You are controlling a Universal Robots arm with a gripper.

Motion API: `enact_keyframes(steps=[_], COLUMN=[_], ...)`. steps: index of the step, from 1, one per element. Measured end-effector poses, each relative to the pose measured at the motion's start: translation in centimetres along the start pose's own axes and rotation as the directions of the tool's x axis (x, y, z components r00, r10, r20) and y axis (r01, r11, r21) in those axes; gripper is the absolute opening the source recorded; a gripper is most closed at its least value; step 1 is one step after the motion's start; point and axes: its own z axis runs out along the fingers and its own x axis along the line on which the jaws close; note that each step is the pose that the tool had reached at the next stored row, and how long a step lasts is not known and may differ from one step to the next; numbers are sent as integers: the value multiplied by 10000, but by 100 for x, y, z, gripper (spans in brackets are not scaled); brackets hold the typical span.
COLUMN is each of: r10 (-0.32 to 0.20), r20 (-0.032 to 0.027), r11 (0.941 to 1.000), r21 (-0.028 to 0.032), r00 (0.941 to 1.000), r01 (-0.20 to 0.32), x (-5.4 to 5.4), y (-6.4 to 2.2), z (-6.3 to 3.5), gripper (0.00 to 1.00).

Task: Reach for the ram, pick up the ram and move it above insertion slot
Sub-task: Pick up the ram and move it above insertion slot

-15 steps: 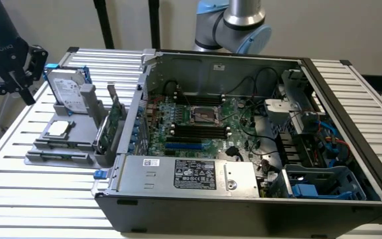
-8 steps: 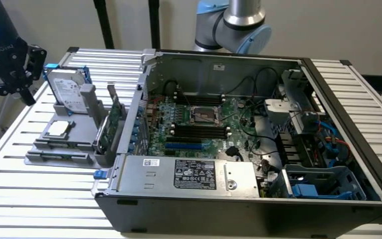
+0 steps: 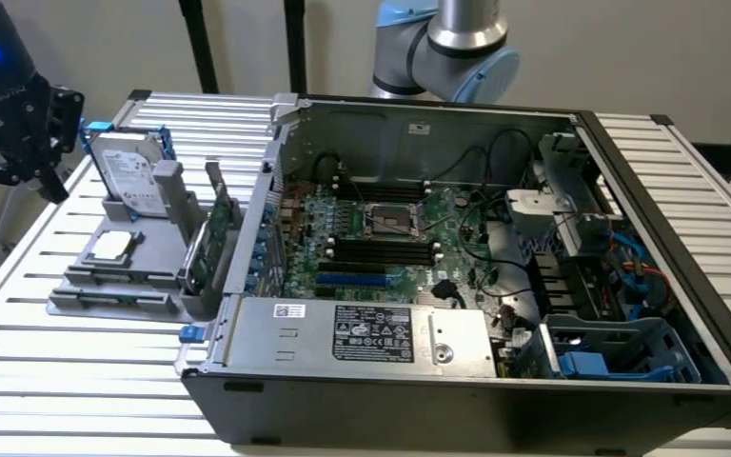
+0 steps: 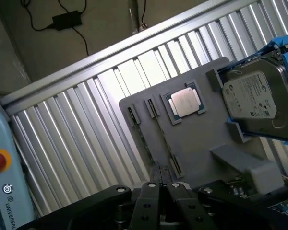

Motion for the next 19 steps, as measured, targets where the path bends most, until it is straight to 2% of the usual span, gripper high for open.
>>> enact_keyframes(steps=[5, 10, 14, 17, 19], r10=[-914, -1804, -2515, -3034, -3390], r20=[-35, -67, -95, -113, -126], r11=[9958, 9836, 9678, 9529, 9408], r21=[1, -2, -6, -1, 7], r00=[9958, 9836, 9678, 9528, 9407], r01=[914, 1804, 2516, 3034, 3390], x=[0, 0, 0, 0, 0], y=[0, -1, -1, -1, -1], z=[8, 16, 23, 30, 34], gripper=[11, 11, 11, 11, 11])
